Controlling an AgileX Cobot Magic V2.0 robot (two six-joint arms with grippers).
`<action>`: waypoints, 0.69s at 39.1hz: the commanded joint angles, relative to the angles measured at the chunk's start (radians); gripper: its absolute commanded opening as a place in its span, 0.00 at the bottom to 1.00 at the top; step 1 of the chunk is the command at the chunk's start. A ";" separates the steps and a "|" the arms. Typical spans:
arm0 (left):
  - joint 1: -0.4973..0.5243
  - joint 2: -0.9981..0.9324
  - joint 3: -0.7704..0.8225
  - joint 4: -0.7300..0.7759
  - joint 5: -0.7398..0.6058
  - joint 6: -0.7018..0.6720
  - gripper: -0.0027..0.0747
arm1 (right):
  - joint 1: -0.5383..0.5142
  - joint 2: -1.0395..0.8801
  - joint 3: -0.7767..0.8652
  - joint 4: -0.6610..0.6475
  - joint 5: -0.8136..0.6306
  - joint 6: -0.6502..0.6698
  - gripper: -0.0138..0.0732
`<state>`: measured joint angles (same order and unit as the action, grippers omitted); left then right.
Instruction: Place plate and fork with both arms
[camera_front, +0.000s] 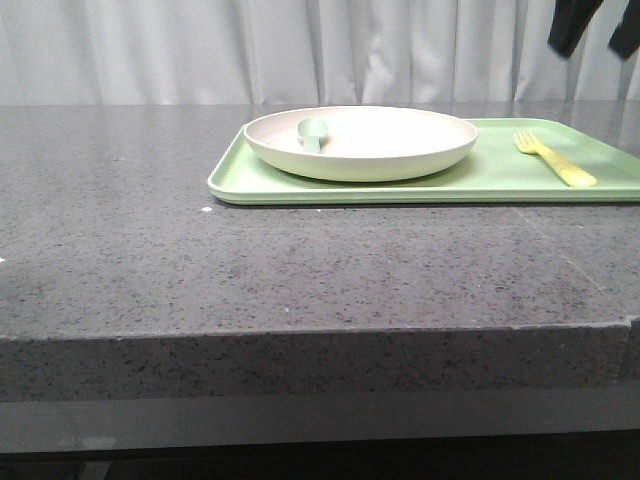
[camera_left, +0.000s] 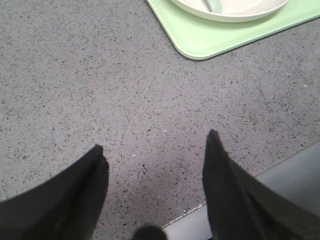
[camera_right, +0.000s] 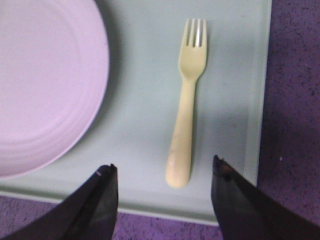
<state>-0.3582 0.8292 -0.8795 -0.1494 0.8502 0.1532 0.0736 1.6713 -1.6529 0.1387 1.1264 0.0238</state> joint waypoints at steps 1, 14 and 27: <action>0.001 -0.003 -0.026 -0.009 -0.056 0.002 0.57 | 0.023 -0.172 0.071 -0.020 -0.044 -0.031 0.67; 0.001 -0.003 -0.026 -0.009 -0.056 0.002 0.57 | 0.042 -0.568 0.395 -0.072 -0.068 -0.031 0.67; 0.001 -0.003 -0.026 -0.009 -0.056 0.002 0.57 | 0.042 -0.906 0.630 -0.088 -0.132 -0.031 0.67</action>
<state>-0.3582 0.8292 -0.8795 -0.1494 0.8502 0.1532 0.1167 0.8479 -1.0478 0.0600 1.0741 0.0000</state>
